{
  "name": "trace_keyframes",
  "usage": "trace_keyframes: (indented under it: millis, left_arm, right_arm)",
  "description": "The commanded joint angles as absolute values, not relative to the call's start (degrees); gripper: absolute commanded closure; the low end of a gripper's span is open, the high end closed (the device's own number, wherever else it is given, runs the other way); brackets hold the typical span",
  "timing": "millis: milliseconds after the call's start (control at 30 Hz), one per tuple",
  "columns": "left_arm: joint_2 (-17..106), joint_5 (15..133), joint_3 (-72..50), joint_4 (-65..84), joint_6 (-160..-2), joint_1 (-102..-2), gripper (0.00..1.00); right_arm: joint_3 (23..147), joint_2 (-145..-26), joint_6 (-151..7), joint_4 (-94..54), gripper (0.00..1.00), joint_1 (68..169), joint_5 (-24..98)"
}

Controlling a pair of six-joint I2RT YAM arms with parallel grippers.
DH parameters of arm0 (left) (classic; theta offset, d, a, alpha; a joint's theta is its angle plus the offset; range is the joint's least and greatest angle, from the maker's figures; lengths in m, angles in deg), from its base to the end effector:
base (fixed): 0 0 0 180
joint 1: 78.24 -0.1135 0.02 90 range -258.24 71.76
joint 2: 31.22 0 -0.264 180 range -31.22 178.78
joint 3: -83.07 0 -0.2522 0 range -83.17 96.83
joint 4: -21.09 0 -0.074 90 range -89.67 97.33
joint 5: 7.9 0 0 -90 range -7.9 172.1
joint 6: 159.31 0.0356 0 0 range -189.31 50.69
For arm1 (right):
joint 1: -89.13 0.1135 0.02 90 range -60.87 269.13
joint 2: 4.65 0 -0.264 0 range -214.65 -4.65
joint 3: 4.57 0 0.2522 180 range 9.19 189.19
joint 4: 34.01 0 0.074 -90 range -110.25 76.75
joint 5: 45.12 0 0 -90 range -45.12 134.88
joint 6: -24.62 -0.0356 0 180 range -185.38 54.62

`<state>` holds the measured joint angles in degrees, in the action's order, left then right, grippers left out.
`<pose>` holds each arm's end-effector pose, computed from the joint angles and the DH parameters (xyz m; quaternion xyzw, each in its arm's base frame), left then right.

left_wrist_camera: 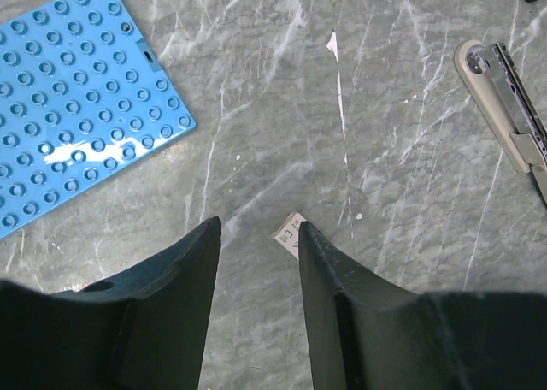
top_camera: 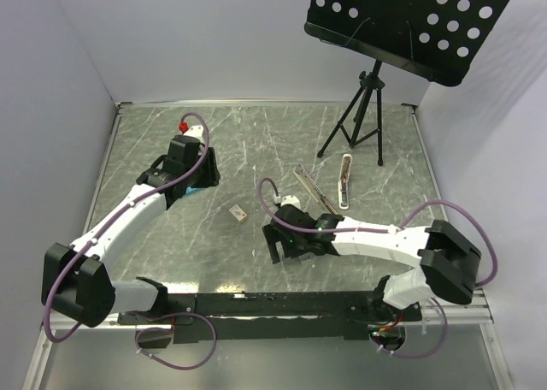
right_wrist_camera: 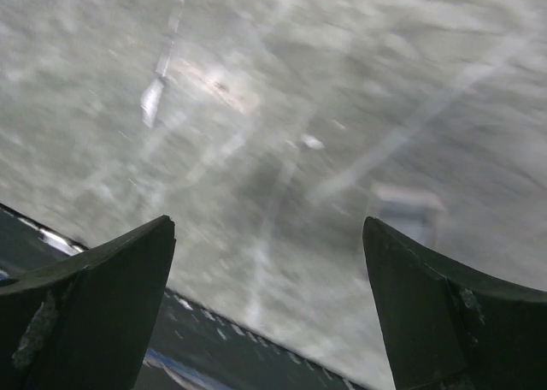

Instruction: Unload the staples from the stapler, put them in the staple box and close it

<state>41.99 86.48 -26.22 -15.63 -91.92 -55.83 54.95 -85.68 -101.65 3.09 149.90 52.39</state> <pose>0.2604 -0.1044 0.2860 -0.0180 0.9027 -0.1321 0.4090 0.1361 0.2337 0.1885 -0.1865 0.9425 0.1605 0.2260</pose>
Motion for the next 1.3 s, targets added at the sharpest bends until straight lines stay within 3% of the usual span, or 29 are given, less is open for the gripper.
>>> trace_keyframes:
  millis: [0,133,533,800,1100,1267]
  left_arm:
    - [40.5,87.1,-26.4,-13.6,-91.7,-55.7,0.53]
    - [40.3,87.2,-26.5,-13.6,-91.8,-55.7,0.53]
    - [41.3,86.9,-26.3,-13.8,-91.7,-55.6,0.53]
    - [41.7,86.0,-26.3,-13.7,-91.6,-55.6,0.53]
    - [42.3,85.8,-26.2,-13.8,-91.7,-55.5,0.53]
    - [42.4,85.7,-26.2,-13.8,-92.0,-55.5,0.53]
  right_arm:
    - [60.9,-81.8,-98.3,17.9,0.05,149.2,60.2]
    - [60.2,-82.1,-98.1,21.8,0.07,148.7,60.7]
    - [56.8,-86.9,-93.8,14.1,0.25,144.9,52.3]
    - [55.7,-89.9,-94.4,12.3,0.29,143.5,52.7]
    - [54.4,-90.2,-94.9,10.7,0.50,143.5,51.3]
    - [54.2,-89.4,-94.4,10.3,0.57,143.5,51.5]
